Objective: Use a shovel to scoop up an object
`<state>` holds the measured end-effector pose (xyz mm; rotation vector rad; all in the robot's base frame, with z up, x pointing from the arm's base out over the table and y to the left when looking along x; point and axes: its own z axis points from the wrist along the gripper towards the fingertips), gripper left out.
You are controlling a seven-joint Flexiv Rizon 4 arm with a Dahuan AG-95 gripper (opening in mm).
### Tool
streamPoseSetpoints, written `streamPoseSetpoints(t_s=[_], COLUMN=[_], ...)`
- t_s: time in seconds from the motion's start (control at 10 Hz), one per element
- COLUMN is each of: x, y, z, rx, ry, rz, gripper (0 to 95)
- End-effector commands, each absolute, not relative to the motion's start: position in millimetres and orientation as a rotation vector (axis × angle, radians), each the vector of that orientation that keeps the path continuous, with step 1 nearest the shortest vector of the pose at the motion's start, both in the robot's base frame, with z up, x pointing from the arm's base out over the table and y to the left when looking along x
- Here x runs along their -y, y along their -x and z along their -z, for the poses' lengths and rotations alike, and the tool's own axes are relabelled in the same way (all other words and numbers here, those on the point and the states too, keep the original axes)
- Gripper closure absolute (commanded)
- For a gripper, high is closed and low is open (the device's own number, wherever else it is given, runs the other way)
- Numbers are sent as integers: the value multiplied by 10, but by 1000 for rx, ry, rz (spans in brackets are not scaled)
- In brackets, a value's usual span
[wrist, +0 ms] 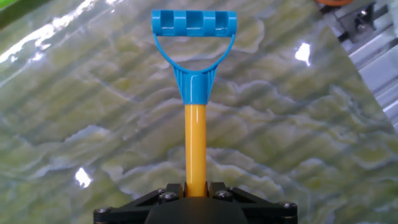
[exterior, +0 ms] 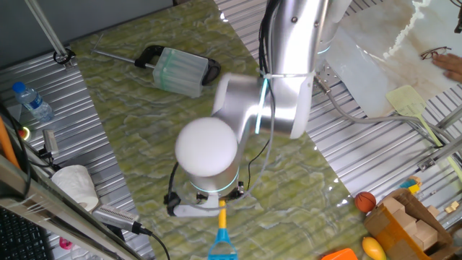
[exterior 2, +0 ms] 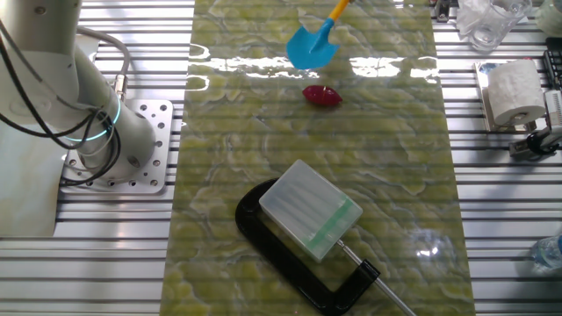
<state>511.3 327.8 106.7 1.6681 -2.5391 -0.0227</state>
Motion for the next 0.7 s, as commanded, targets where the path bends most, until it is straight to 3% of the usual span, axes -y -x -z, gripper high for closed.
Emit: streamPoseSetpoints(t_s=[0.1, 0.5, 0.7], x=[-3696, -4026, -3984], y=[-5110, -5102, -5180], z=[-1192, -1324, -1210], rx=[2519, 2483, 2423], ry=[-1982, -2158, -2289], rz=[42, 234, 298], gripper=[950, 950, 950])
